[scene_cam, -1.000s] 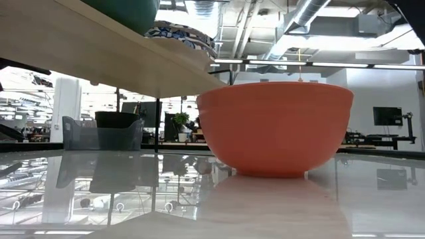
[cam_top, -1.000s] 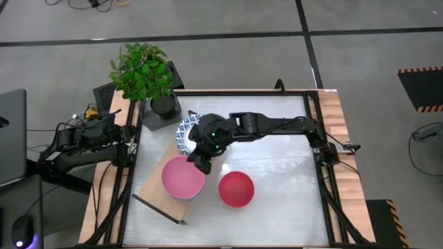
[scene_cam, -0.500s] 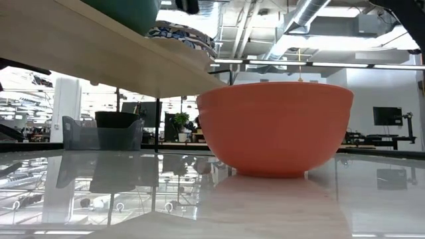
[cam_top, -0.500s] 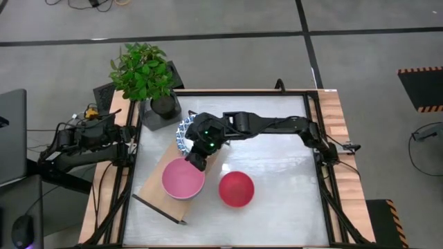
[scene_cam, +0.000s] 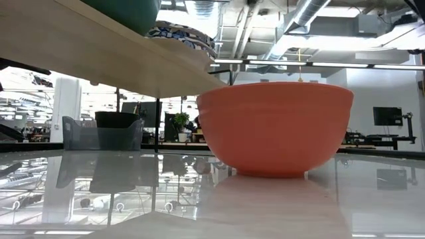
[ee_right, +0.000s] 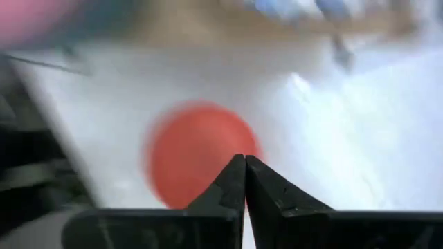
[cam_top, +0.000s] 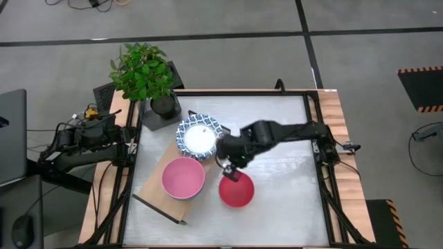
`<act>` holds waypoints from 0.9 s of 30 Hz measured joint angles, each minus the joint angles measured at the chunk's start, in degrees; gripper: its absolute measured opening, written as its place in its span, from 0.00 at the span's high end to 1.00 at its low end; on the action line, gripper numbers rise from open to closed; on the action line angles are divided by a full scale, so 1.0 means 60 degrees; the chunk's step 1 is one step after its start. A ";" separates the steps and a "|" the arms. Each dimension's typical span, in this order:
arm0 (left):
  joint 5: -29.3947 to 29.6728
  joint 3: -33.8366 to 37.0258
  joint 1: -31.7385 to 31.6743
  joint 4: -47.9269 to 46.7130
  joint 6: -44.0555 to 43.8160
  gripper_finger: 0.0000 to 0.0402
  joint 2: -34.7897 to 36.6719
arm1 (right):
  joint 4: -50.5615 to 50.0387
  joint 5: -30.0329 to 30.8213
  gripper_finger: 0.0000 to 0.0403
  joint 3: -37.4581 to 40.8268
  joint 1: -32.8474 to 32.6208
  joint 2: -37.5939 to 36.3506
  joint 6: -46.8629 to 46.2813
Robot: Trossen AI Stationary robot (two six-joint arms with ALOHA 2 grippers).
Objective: Place and stack bowls onto a shelf
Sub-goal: Stack the orange bowl on the pink bowl on the shelf
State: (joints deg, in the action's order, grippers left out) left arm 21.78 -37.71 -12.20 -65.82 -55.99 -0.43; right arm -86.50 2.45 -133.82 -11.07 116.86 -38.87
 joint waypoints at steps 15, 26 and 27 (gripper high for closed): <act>0.0058 0.0000 -0.0002 0.0004 0.0153 0.40 0.0000 | 0.0349 0.0326 0.43 0.3844 -0.0794 0.0480 -0.2475; 0.0007 0.0000 0.0002 0.0011 0.0142 0.40 0.0000 | 0.1984 -0.0554 0.43 0.5997 -0.0490 0.0459 -0.1615; 0.0007 0.0000 -0.0001 0.0011 0.0142 0.40 0.0000 | 0.2343 -0.0826 0.44 0.6083 -0.0456 0.0456 -0.1510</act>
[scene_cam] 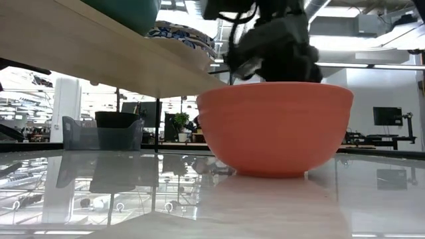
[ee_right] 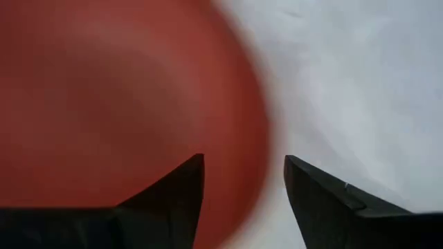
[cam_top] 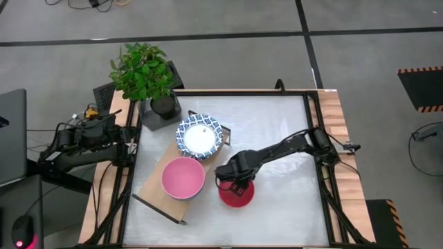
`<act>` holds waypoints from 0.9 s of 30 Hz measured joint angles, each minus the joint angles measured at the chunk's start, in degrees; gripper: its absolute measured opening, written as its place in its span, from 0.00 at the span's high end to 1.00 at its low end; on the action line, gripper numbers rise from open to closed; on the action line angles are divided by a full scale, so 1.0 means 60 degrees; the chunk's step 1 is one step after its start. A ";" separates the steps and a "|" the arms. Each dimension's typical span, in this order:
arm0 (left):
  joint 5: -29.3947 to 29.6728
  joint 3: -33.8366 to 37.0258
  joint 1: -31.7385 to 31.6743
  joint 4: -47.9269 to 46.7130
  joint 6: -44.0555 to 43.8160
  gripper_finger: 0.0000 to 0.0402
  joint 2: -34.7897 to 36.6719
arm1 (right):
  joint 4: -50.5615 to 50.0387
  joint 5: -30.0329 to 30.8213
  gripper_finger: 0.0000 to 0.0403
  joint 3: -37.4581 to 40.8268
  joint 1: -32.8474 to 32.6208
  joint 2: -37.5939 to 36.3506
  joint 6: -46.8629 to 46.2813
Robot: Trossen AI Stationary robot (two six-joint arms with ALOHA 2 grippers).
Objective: Place and stack bowls onto a shelf
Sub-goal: Stack the orange bowl on the pink bowl on the shelf
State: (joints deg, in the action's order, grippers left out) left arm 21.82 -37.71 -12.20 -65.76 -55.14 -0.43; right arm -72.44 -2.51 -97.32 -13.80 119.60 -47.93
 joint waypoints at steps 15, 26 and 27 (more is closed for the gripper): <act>-0.0003 0.0000 0.0000 0.0000 -0.0025 0.40 0.0000 | 0.0586 -0.0813 0.94 0.0182 0.0332 -0.0145 -0.0191; 0.0020 0.0000 0.0000 0.0007 0.0008 0.40 -0.0004 | -0.1081 0.0059 0.94 -0.1849 0.0268 -0.2477 -0.0532; 0.0026 0.0000 0.0000 0.0007 0.0008 0.40 -0.0004 | -0.0961 0.0350 0.94 -0.2104 0.0311 -0.2742 -0.0668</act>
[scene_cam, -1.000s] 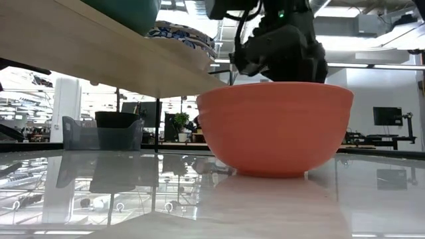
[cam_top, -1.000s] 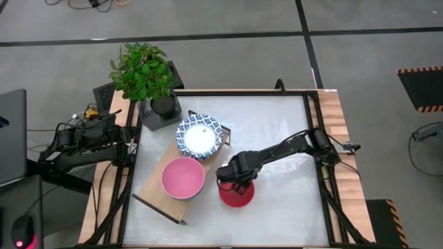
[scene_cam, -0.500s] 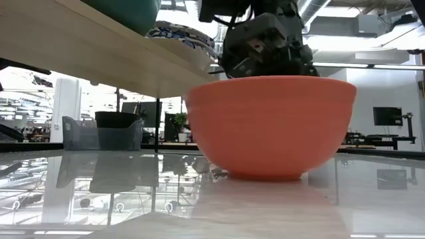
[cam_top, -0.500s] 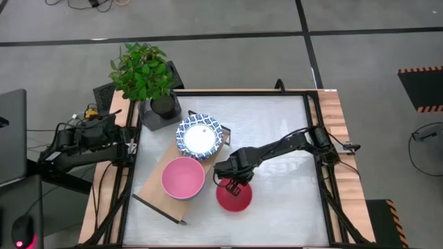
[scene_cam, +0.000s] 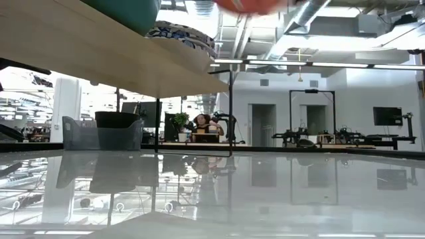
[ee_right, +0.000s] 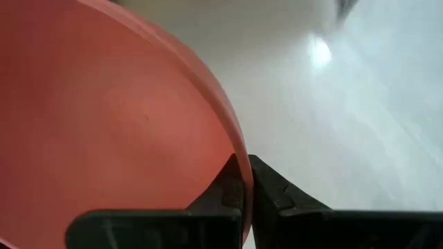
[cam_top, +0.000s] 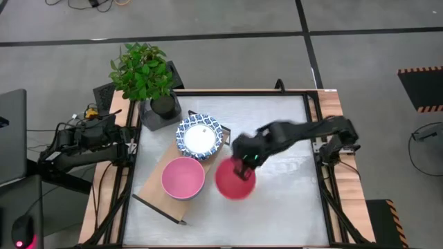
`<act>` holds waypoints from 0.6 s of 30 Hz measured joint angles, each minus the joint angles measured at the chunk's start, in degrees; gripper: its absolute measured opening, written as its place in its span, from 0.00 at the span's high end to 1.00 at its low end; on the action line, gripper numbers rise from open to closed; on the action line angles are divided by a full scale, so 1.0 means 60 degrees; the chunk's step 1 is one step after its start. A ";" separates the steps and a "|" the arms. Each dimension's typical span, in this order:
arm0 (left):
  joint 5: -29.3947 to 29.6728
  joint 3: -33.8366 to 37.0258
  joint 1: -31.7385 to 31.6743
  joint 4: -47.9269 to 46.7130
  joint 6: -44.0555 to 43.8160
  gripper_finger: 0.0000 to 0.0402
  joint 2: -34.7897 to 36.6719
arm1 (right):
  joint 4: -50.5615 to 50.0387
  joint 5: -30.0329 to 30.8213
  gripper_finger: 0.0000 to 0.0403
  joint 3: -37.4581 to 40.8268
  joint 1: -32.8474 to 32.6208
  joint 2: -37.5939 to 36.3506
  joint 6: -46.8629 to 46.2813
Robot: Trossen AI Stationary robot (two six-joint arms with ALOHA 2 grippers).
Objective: Place and stack bowls onto a shelf
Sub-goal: Stack the orange bowl on the pink bowl on the shelf
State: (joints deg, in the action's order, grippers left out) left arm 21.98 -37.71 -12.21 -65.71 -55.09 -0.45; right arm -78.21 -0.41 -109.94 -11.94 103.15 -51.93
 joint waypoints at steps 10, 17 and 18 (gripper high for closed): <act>0.0083 0.0000 0.0000 0.0000 0.0000 0.40 0.0000 | 0.4029 0.2177 0.94 -0.1368 0.0535 -0.1041 0.1214; 0.0058 0.0000 0.0000 -0.0004 -0.0082 0.40 0.0000 | 0.6359 0.0401 0.94 -0.1801 0.0799 0.0221 0.2352; 0.0055 0.0000 0.0000 -0.0007 -0.0084 0.40 0.0000 | 0.6229 0.0165 0.94 -0.1882 0.0828 0.0406 0.2432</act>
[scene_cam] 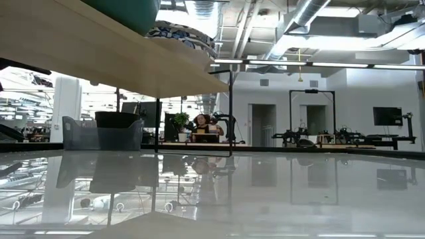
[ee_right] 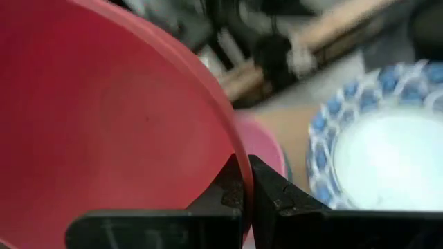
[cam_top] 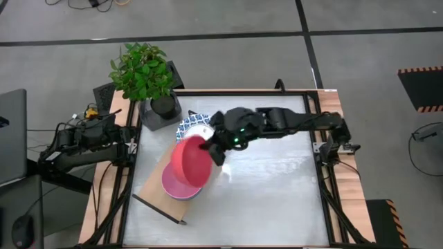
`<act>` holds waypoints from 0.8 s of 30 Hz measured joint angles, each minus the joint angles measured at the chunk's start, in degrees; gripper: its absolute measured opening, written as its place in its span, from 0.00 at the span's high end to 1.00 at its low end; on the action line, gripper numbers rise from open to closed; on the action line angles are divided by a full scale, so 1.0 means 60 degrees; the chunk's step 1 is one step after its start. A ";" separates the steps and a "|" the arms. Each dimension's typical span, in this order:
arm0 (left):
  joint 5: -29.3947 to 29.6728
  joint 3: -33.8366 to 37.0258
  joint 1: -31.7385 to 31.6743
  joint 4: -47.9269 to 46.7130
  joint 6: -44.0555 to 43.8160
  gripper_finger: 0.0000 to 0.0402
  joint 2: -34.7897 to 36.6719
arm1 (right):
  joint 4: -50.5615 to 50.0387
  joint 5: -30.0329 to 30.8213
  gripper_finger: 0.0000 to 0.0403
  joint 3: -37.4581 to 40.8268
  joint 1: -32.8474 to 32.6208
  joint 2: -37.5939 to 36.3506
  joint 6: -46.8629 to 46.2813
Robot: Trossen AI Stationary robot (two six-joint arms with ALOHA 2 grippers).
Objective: Place and stack bowls onto a shelf
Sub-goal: Stack the orange bowl on the pink bowl on the shelf
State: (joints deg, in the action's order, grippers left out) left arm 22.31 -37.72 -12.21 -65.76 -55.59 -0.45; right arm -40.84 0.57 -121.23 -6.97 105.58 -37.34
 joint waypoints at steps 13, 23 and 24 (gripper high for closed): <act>0.0039 -0.0016 -0.0007 -0.0011 -0.0109 0.40 -0.0105 | -0.0849 -0.1282 0.94 -0.0559 0.0003 0.1189 0.0060; 0.0095 -0.0007 -0.0007 -0.0013 -0.0193 0.40 -0.0109 | -0.1106 -0.1456 0.94 -0.0553 0.0064 0.1675 0.0051; 0.0084 -0.0007 -0.0007 -0.0018 -0.0193 0.40 -0.0106 | -0.1095 -0.1491 0.93 -0.0553 0.0085 0.1678 0.0054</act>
State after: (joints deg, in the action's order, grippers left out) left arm 22.81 -37.76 -12.25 -65.87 -56.75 -1.08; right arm -47.41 -8.37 -124.55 -6.46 115.65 -37.01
